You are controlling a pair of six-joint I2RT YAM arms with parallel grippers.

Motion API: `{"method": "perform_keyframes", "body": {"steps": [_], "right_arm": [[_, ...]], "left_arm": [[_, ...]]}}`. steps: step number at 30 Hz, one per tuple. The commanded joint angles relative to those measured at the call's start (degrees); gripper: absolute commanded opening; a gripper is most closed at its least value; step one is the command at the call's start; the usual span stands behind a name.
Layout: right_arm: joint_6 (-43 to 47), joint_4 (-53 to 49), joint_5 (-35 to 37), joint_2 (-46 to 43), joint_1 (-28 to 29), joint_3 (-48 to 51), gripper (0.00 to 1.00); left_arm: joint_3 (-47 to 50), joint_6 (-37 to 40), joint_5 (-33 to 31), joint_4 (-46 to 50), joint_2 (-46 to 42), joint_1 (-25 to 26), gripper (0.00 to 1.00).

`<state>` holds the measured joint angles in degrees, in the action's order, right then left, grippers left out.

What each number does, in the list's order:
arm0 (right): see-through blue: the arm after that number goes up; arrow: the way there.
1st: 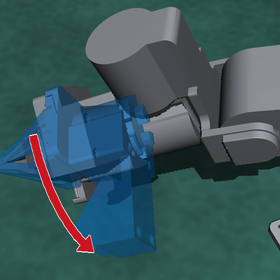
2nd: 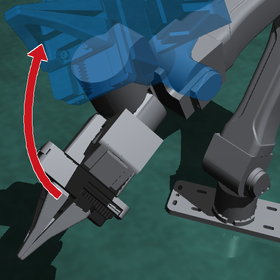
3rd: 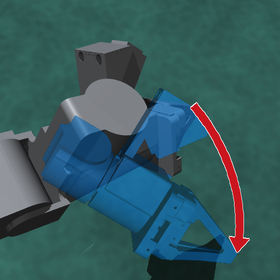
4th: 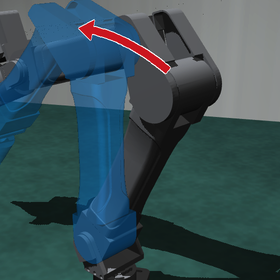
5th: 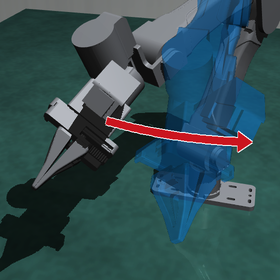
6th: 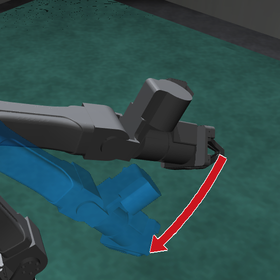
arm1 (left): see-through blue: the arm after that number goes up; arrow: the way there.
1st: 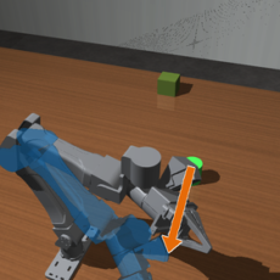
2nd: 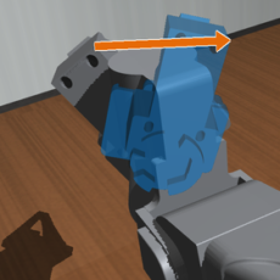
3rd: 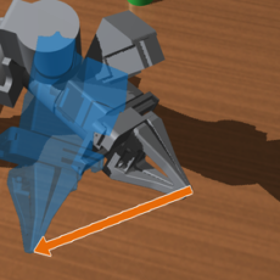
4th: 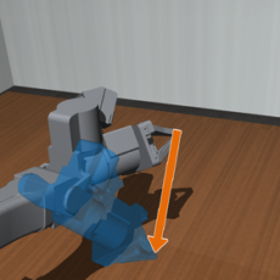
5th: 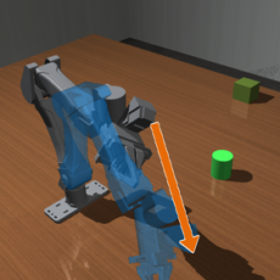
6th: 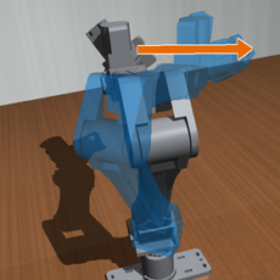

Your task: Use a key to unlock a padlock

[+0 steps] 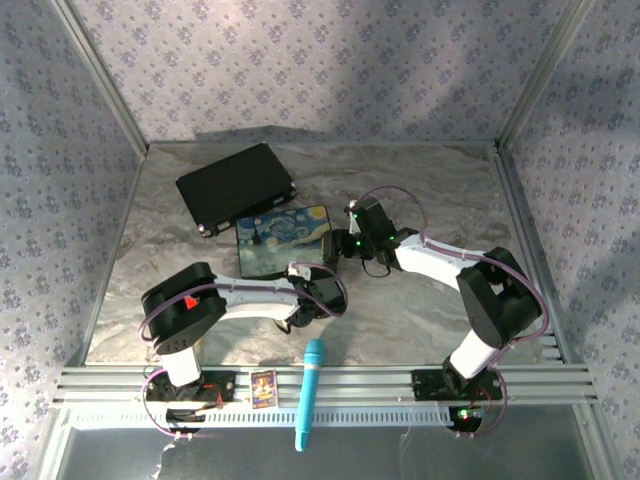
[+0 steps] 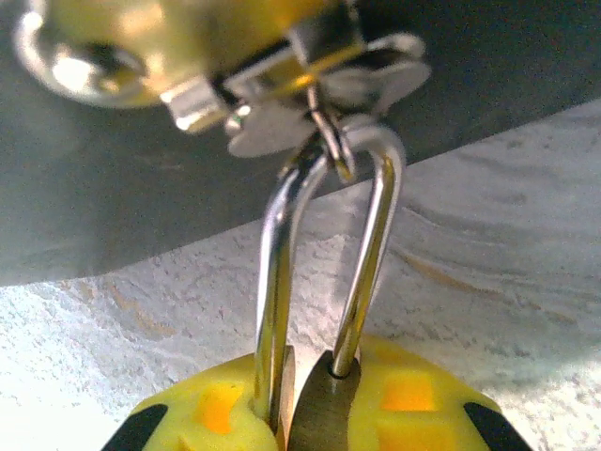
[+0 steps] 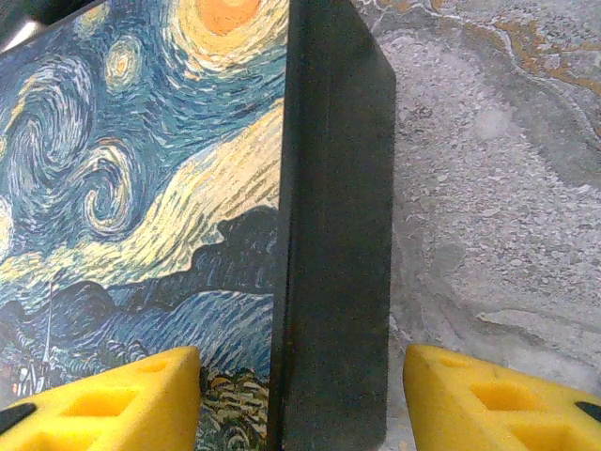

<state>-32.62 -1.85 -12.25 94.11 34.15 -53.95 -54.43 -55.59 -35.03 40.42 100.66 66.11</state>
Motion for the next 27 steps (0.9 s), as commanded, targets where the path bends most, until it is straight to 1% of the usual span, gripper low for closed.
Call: {"method": "perform_keyframes", "body": {"steps": [1, 4, 5, 7, 8, 10, 11, 14, 18, 25, 27], "right_arm": [[0.0, -11.7, 5.7, 4.6, 0.1, 2.5, 0.58], [-0.2, -11.5, 5.6, 4.9, 0.3, 2.4, 0.58], [-0.3, -11.5, 5.6, 5.0, 0.4, 2.3, 0.58], [-0.4, -11.5, 5.4, 5.0, 0.5, 2.0, 0.58], [-0.4, -11.5, 5.4, 5.0, 0.6, 1.8, 0.58], [-0.3, -12.0, 5.4, 5.1, 0.7, 1.4, 0.58], [-0.3, -12.2, 5.5, 5.0, 0.7, 1.3, 0.58], [-0.3, -12.5, 6.0, 4.8, 0.7, 1.2, 0.58], [-0.5, -12.3, 6.2, 4.9, 0.7, 1.3, 0.58], [-0.8, -11.7, 5.9, 5.8, 1.2, 1.3, 0.58], [-0.7, -11.8, 5.8, 6.0, 1.3, 1.2, 0.58]], "left_arm": [[2.1, 0.1, 4.5, 6.9, -0.2, -0.6, 0.09], [2.4, -0.7, 2.3, 9.0, 0.6, -2.7, 0.08], [3.1, -0.4, 2.2, 8.1, 0.8, -3.5, 0.10], [3.4, 0.1, 0.1, 7.2, 1.4, -3.6, 0.11], [3.1, 0.6, -0.7, 7.0, 1.8, -3.0, 0.13], [2.5, 1.6, -1.4, 6.6, 3.0, -2.3, 0.21], [2.3, 2.3, -0.7, 5.9, 3.6, -2.0, 0.25], [3.3, 4.1, 1.9, 2.0, 3.2, -0.9, 0.29], [4.8, 4.5, 3.0, 1.0, 0.5, 0.4, 0.30], [5.7, 5.2, 4.2, 1.3, -5.4, 0.4, 0.30], [6.2, 5.8, 5.5, -0.6, -6.5, 0.5, 0.27]]}}
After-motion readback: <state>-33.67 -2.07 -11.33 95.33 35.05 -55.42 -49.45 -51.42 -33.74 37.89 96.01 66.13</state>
